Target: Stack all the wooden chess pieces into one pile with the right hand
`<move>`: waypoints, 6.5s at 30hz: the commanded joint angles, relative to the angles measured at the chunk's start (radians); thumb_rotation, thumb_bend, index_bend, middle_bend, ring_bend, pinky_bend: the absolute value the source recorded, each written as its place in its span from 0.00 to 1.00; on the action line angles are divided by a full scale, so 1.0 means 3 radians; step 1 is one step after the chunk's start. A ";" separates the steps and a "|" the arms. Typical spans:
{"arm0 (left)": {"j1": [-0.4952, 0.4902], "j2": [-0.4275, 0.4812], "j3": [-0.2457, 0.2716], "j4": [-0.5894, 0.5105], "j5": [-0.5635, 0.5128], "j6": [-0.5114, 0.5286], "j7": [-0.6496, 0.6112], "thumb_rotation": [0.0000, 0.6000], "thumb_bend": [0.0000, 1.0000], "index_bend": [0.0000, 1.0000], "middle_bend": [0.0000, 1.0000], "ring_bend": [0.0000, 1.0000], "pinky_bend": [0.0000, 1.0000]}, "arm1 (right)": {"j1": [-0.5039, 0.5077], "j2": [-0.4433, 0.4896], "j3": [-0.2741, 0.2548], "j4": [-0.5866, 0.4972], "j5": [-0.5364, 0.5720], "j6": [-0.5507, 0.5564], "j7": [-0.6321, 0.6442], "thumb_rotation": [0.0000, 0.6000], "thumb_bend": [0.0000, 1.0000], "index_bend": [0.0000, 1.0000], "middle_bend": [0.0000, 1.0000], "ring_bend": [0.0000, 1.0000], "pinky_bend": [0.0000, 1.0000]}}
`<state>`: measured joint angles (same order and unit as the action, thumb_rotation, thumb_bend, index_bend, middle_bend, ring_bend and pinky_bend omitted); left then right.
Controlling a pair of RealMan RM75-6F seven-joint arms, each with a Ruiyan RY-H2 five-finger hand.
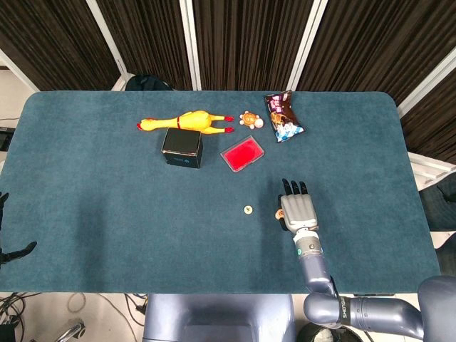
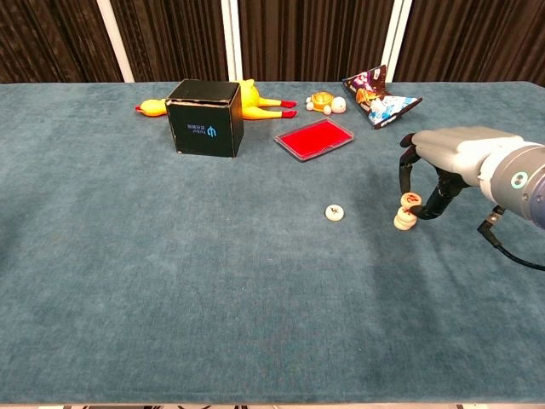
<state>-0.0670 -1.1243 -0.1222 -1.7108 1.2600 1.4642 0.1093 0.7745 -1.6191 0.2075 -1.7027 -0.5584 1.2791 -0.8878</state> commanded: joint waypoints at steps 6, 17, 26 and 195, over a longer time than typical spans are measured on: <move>-0.0002 0.0007 0.0000 -0.0001 -0.0011 -0.0015 -0.0009 1.00 0.01 0.05 0.01 0.00 0.15 | 0.0005 -0.0001 -0.0013 0.0032 0.0044 -0.0025 -0.0009 1.00 0.42 0.51 0.00 0.00 0.00; 0.0000 0.0006 0.0001 0.0007 0.0000 -0.0003 -0.0001 1.00 0.01 0.05 0.01 0.00 0.15 | 0.0015 -0.0025 -0.0038 0.0062 0.0051 -0.0051 0.0000 1.00 0.42 0.51 0.00 0.00 0.00; -0.0004 0.0005 0.0005 0.0019 0.0002 -0.0011 0.0017 1.00 0.01 0.05 0.01 0.00 0.15 | 0.0022 -0.0054 -0.0037 0.0122 0.0082 -0.0071 0.0008 1.00 0.42 0.51 0.00 0.00 0.00; 0.0000 -0.0023 -0.0018 -0.0015 -0.0045 0.0032 0.0087 1.00 0.01 0.05 0.01 0.00 0.15 | -0.0056 0.0096 0.0083 -0.0269 0.0050 0.0116 0.0047 1.00 0.42 0.50 0.00 0.00 0.00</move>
<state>-0.0671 -1.1314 -0.1274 -1.7152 1.2467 1.4736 0.1357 0.7543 -1.5825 0.2353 -1.7936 -0.5414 1.3177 -0.8749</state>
